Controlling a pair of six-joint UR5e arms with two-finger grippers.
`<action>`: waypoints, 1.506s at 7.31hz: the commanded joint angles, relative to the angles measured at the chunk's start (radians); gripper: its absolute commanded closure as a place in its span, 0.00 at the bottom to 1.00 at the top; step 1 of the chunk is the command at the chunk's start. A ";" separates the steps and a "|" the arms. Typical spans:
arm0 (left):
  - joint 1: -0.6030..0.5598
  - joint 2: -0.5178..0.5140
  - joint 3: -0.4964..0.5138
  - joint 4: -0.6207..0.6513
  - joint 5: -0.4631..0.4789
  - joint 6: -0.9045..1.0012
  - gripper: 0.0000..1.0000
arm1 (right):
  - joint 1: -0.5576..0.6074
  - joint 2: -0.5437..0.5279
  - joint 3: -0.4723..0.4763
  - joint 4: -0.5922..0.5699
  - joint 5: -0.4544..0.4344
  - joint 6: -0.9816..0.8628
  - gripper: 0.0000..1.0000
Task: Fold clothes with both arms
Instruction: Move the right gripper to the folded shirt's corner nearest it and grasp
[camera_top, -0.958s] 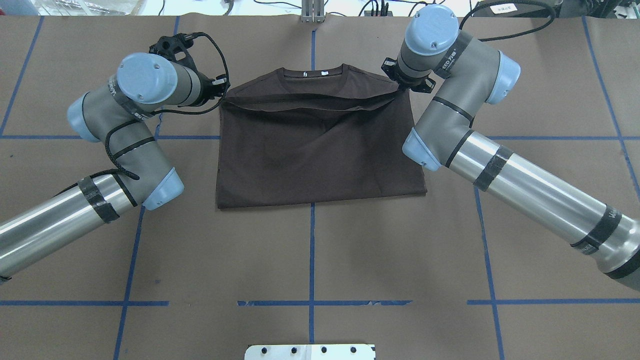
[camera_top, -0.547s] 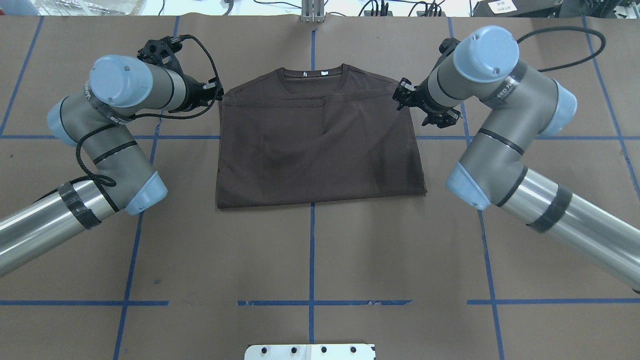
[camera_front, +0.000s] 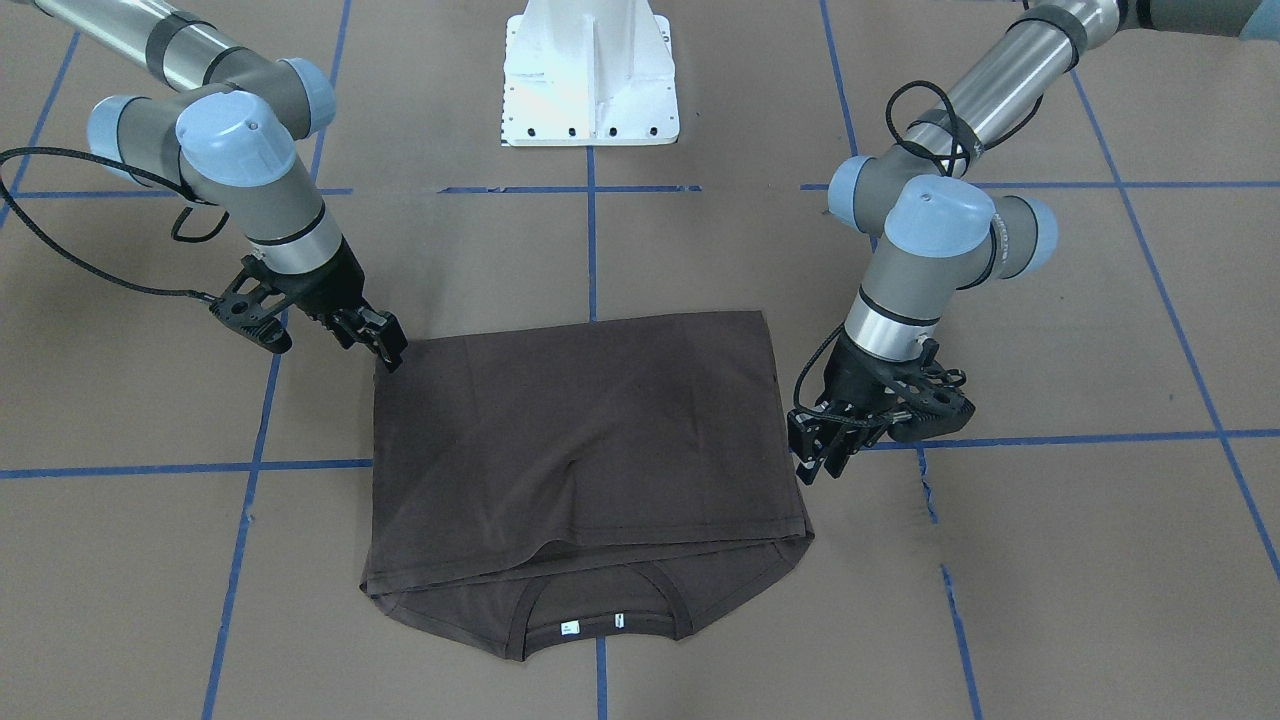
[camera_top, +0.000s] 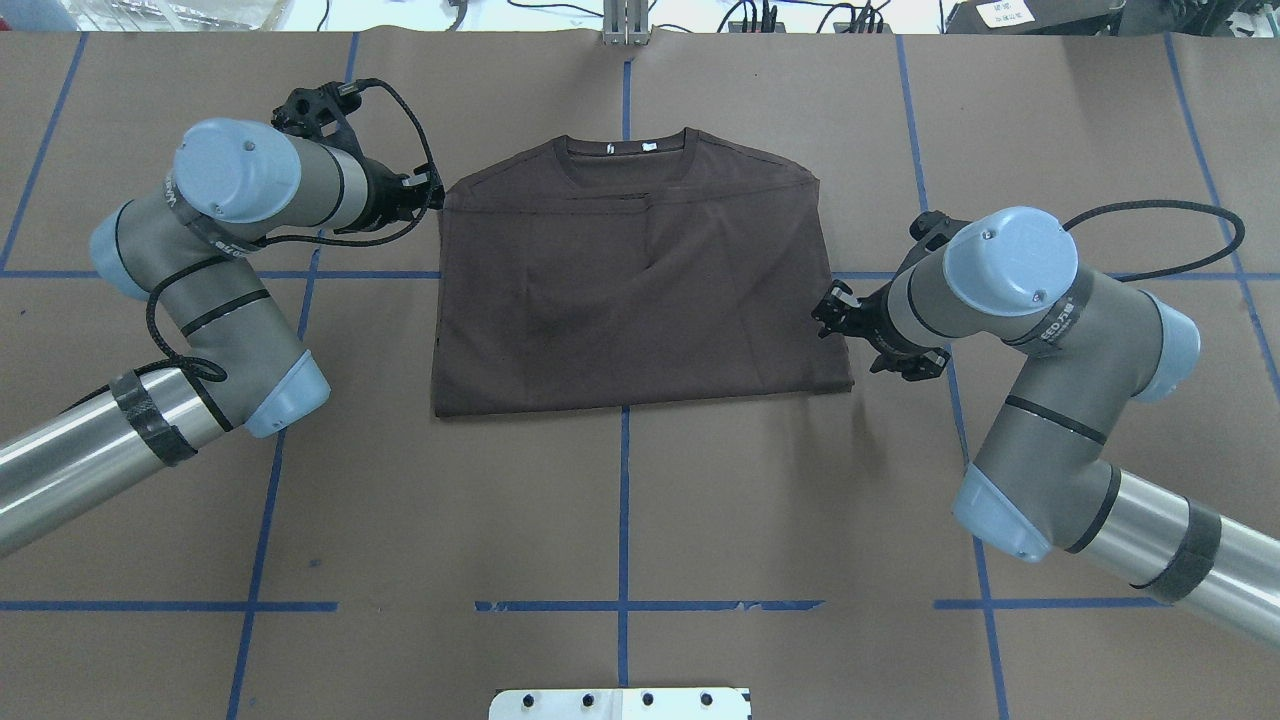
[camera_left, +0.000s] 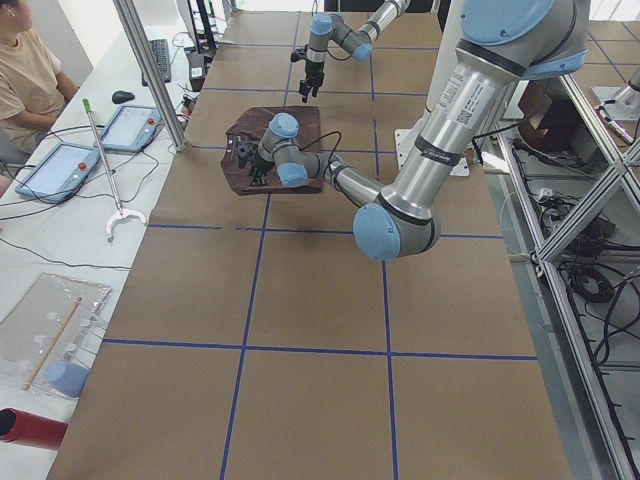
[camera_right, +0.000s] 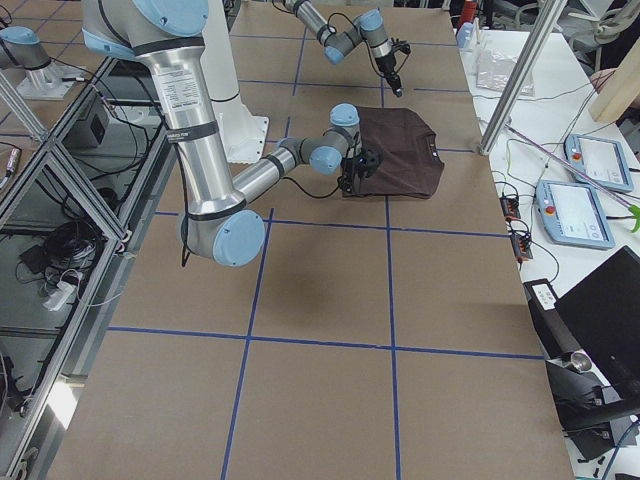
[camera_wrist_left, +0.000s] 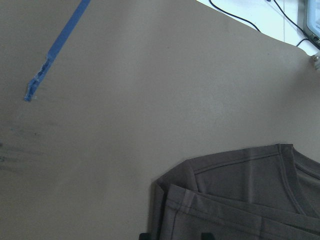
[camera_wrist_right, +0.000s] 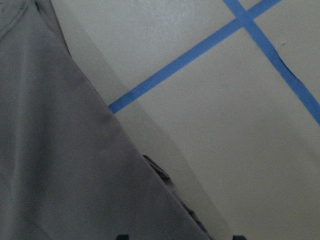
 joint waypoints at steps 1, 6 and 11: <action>0.003 0.000 0.001 0.000 0.001 0.000 0.55 | -0.046 -0.006 -0.010 0.001 -0.056 0.008 0.27; 0.003 0.006 0.002 0.000 0.001 0.004 0.55 | -0.069 -0.021 -0.019 -0.001 -0.056 0.006 0.73; 0.003 0.006 0.001 0.003 0.001 0.006 0.56 | -0.066 -0.041 0.039 -0.002 -0.038 0.001 1.00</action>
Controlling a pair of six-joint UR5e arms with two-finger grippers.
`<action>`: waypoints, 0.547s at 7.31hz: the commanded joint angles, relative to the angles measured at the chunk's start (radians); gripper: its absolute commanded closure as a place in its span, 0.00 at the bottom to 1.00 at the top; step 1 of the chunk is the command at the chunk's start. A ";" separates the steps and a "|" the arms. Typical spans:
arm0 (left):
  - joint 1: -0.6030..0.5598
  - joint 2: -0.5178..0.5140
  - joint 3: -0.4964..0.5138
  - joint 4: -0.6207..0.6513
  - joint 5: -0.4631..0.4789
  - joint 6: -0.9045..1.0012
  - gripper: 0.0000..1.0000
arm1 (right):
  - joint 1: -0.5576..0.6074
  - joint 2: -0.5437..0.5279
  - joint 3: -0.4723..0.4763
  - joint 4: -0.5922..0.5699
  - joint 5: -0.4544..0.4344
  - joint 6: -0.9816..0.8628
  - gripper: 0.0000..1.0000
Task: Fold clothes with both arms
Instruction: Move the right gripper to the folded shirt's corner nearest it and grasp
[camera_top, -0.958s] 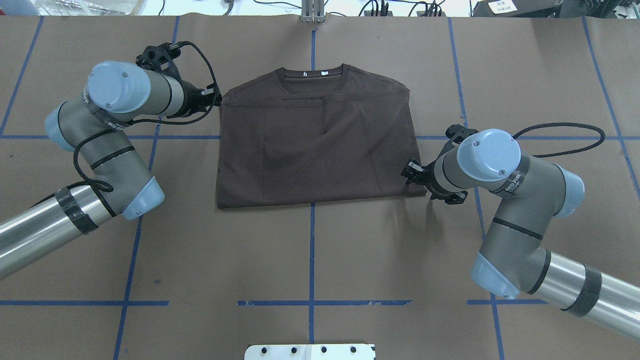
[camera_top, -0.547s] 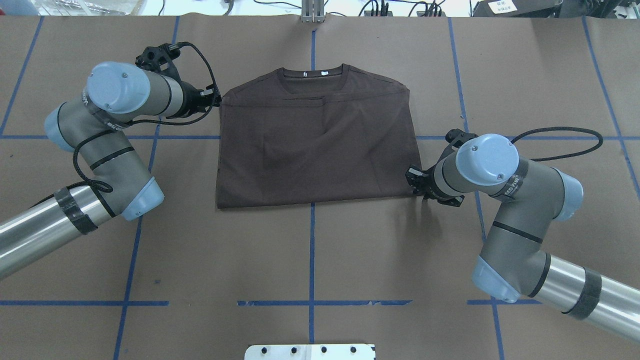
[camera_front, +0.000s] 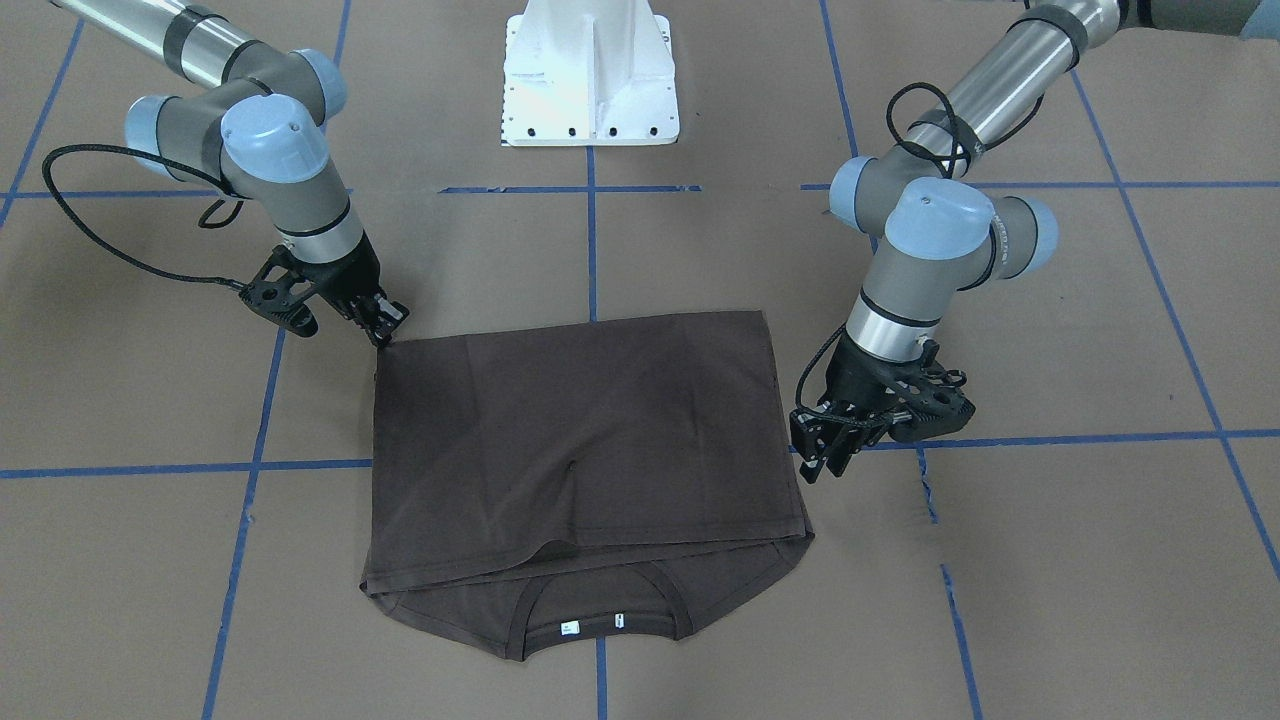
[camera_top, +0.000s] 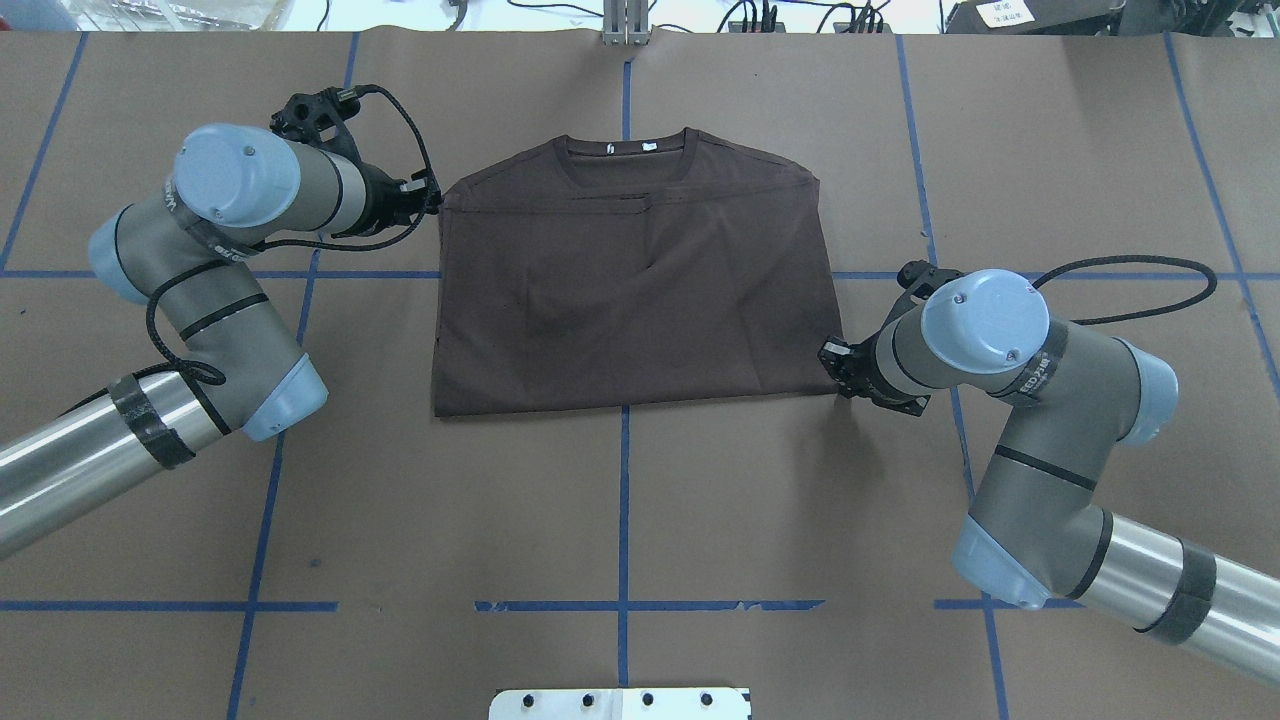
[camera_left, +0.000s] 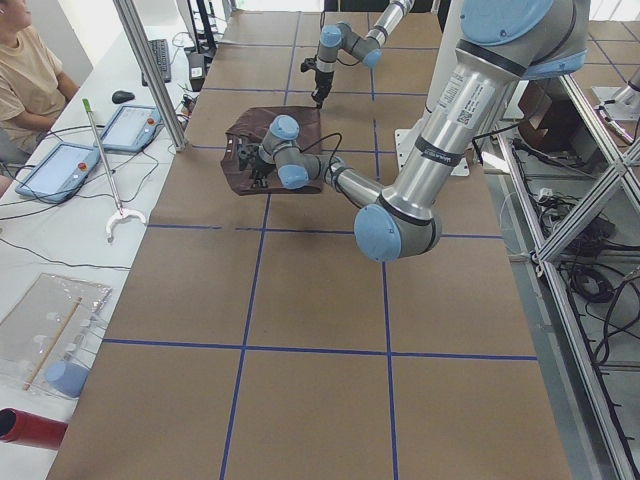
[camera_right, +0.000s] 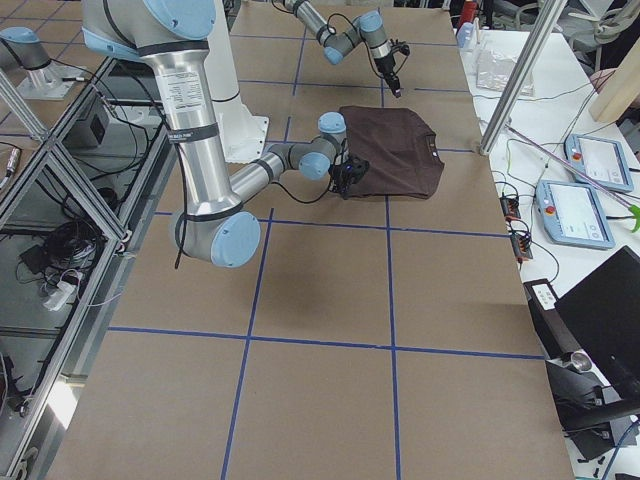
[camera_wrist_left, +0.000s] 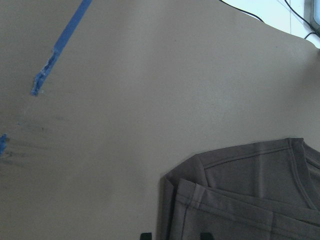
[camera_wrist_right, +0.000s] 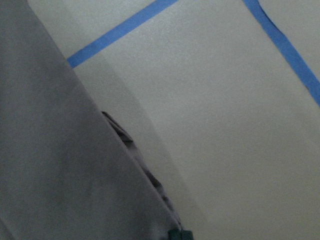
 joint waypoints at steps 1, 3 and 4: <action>0.000 0.000 -0.001 0.001 0.000 0.001 0.56 | 0.001 -0.040 0.078 -0.004 0.008 0.001 1.00; 0.000 0.000 -0.003 0.001 -0.002 -0.001 0.56 | 0.001 -0.085 0.159 -0.012 0.036 0.002 1.00; 0.000 -0.002 -0.020 0.005 -0.002 -0.005 0.56 | -0.031 -0.162 0.257 -0.012 0.054 0.018 1.00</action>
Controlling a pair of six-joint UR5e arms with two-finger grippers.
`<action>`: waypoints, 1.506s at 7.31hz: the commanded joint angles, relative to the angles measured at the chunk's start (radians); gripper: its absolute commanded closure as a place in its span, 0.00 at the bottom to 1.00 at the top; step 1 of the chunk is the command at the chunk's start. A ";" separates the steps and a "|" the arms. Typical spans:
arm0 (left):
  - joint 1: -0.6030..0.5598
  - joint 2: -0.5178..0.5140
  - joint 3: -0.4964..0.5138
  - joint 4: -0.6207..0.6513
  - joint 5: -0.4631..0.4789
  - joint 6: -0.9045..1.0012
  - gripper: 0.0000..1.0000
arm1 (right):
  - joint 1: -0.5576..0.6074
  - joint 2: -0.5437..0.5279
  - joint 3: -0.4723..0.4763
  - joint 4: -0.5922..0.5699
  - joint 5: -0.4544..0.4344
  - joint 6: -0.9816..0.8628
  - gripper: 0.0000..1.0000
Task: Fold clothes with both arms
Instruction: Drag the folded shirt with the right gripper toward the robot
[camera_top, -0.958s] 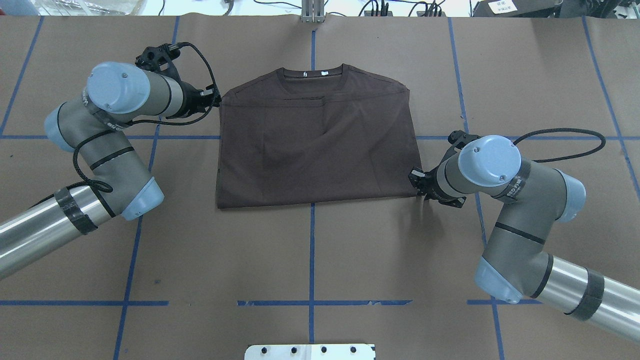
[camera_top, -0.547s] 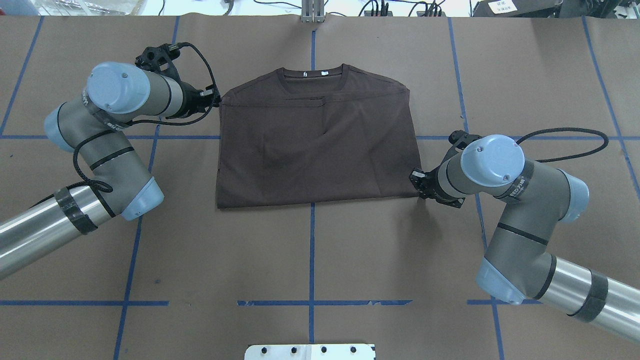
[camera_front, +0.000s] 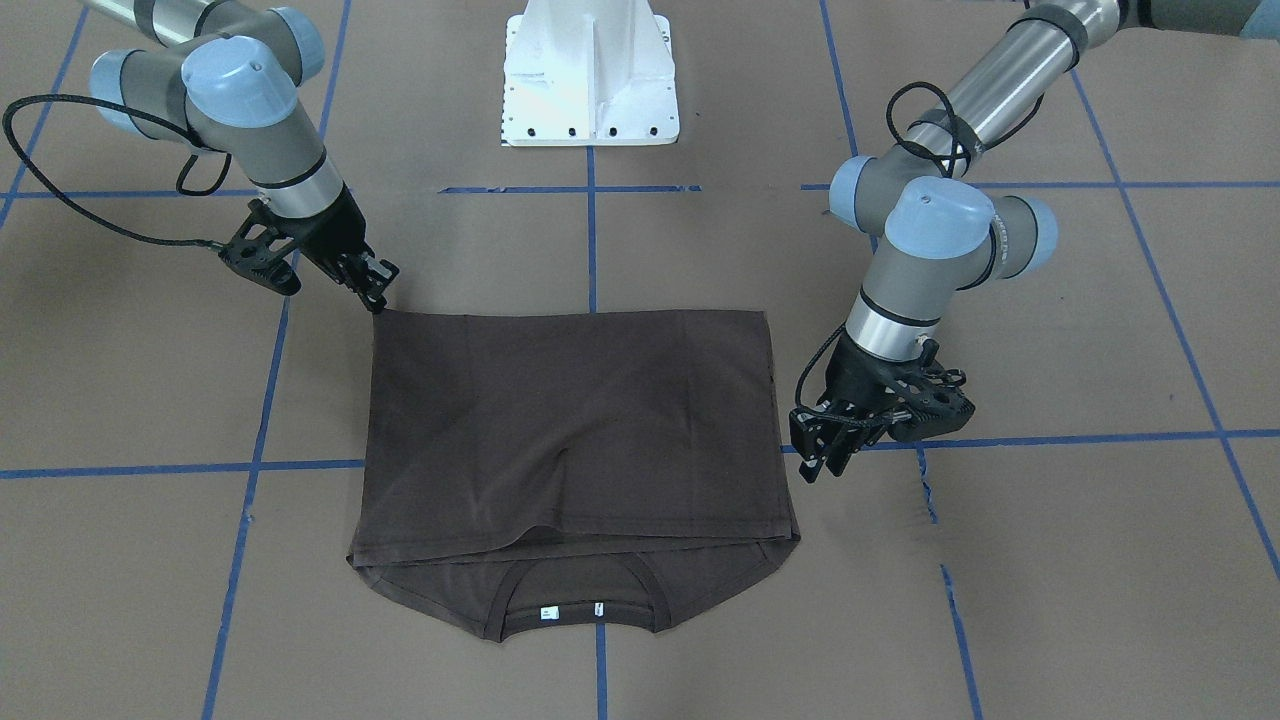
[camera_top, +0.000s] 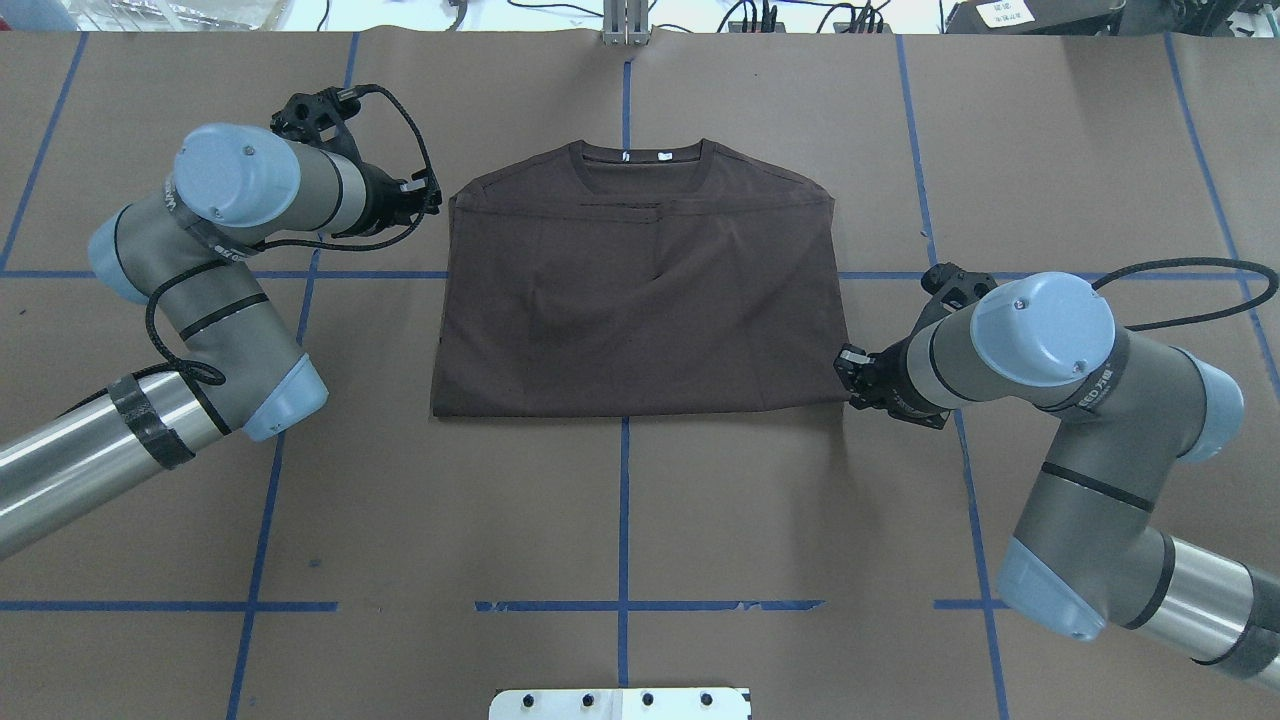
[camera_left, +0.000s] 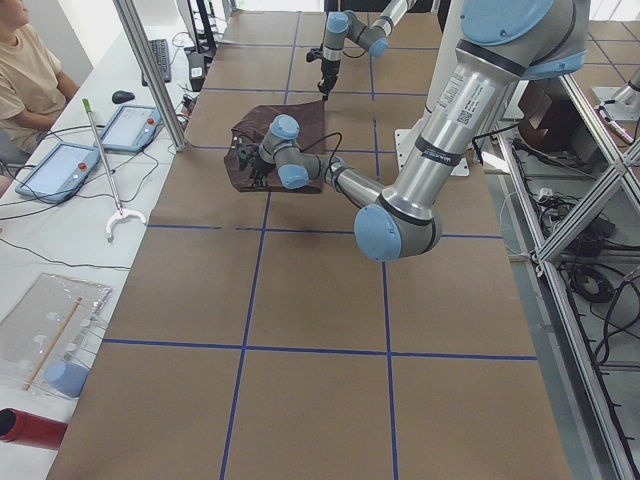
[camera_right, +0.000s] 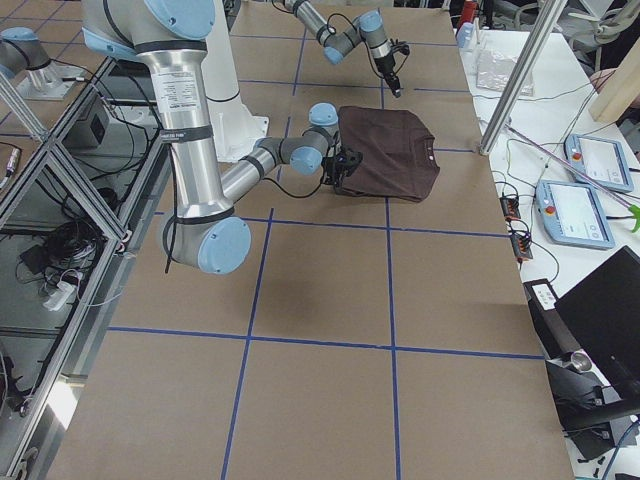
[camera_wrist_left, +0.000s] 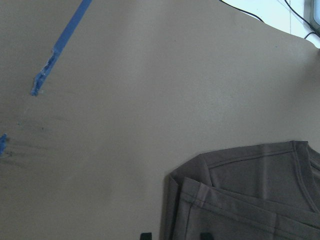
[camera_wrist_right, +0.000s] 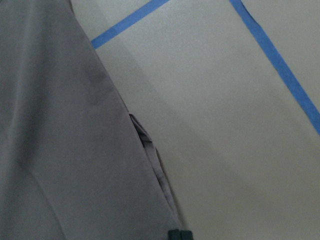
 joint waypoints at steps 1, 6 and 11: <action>0.006 0.002 -0.065 0.014 -0.023 -0.016 0.56 | -0.095 -0.146 0.208 -0.001 0.056 0.058 1.00; 0.061 0.106 -0.243 0.013 -0.144 -0.164 0.54 | -0.469 -0.282 0.381 -0.001 0.118 0.166 0.01; 0.346 0.178 -0.421 0.217 0.028 -0.412 0.49 | -0.101 -0.247 0.336 -0.001 0.109 0.155 0.00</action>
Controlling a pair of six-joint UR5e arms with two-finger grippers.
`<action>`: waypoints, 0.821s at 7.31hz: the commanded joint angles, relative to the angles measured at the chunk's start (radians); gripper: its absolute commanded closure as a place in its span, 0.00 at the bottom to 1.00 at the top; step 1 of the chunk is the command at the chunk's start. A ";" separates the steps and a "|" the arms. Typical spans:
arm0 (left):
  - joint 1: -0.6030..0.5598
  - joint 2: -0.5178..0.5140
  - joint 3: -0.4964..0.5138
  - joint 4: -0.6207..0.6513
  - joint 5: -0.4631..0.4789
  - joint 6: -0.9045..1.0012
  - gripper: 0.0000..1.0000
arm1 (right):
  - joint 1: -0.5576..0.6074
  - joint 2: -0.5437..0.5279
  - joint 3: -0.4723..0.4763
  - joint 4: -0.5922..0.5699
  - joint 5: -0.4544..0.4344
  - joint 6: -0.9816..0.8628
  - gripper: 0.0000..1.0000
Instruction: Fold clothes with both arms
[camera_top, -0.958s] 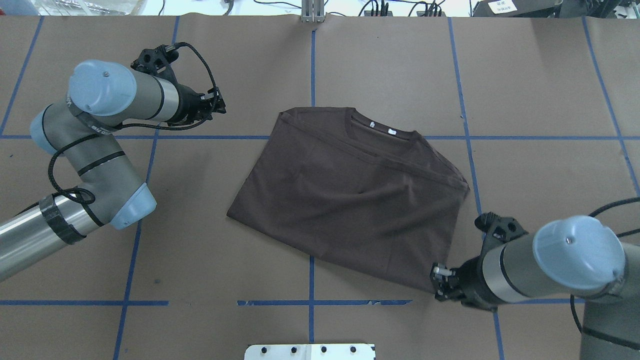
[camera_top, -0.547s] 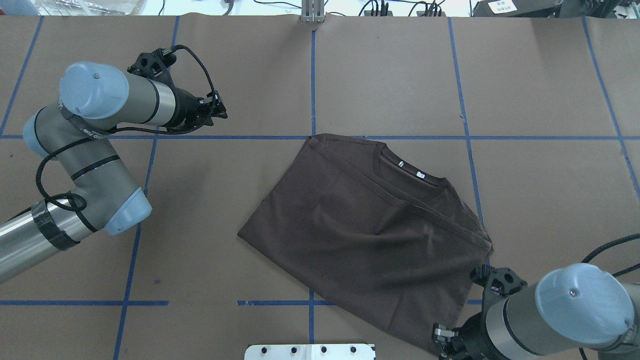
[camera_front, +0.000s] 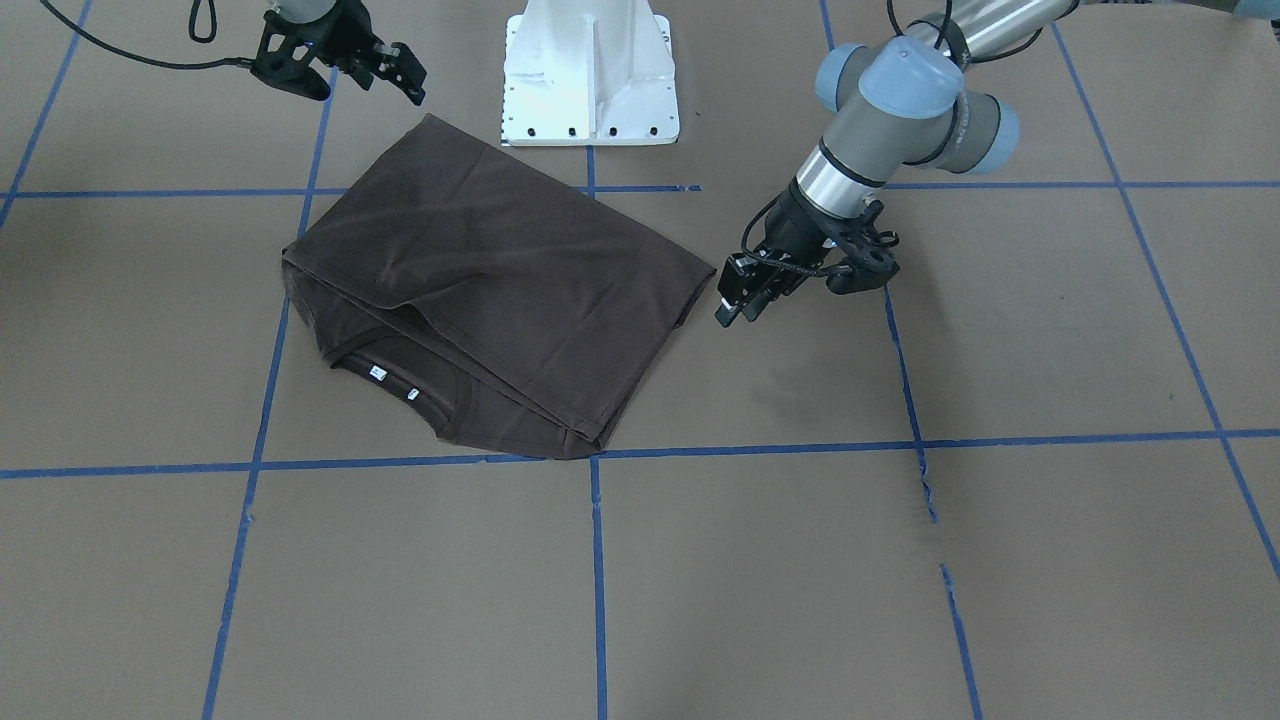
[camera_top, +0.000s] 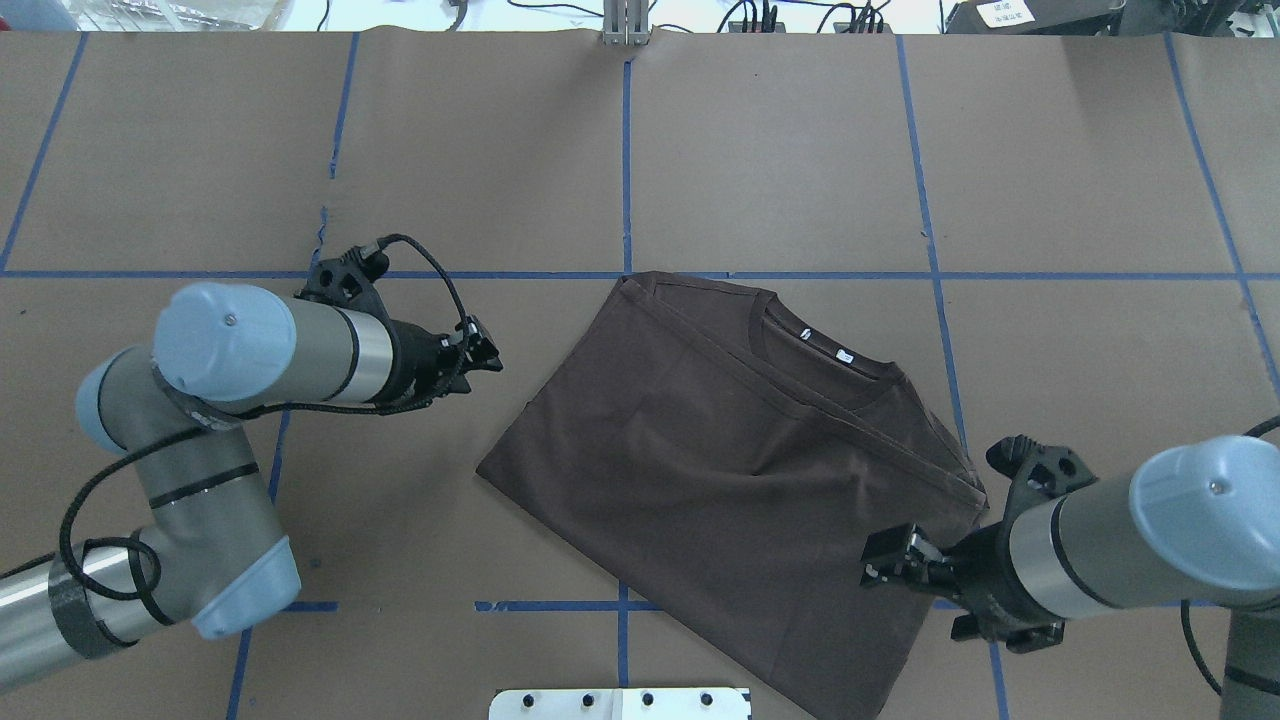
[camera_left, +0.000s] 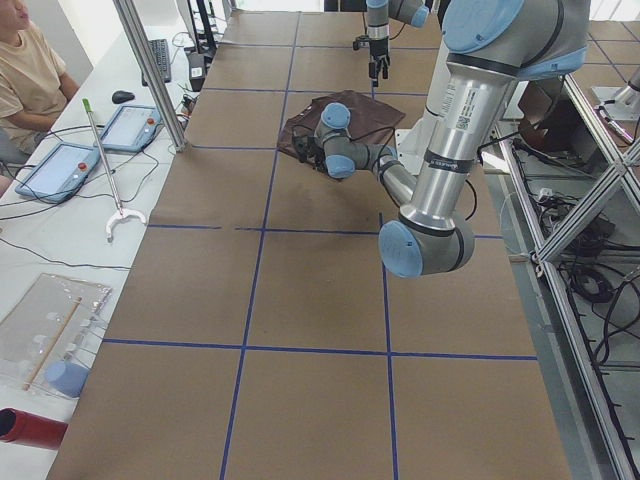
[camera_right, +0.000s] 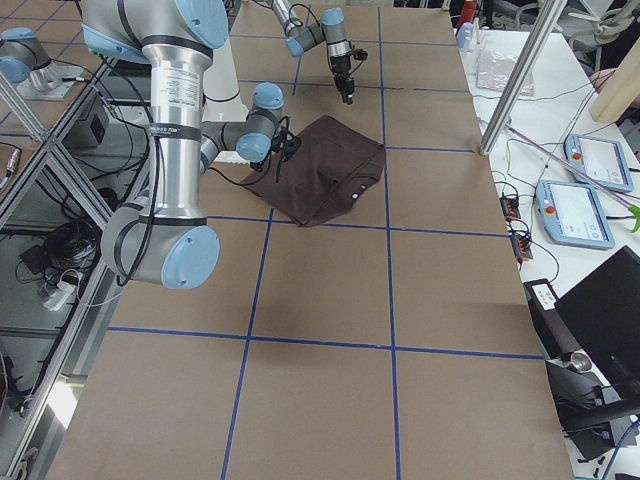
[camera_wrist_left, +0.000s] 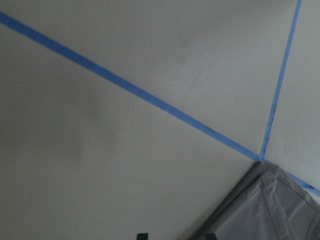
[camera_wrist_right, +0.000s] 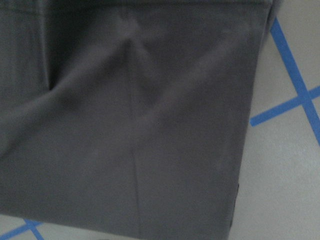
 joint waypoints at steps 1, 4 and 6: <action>0.118 0.005 -0.062 0.177 0.078 -0.069 0.49 | 0.124 0.023 -0.046 0.000 -0.001 -0.011 0.00; 0.158 0.005 -0.052 0.235 0.121 -0.079 0.49 | 0.130 0.042 -0.075 0.000 -0.009 -0.018 0.00; 0.164 -0.013 -0.044 0.287 0.121 -0.069 0.50 | 0.145 0.039 -0.070 0.000 -0.008 -0.023 0.00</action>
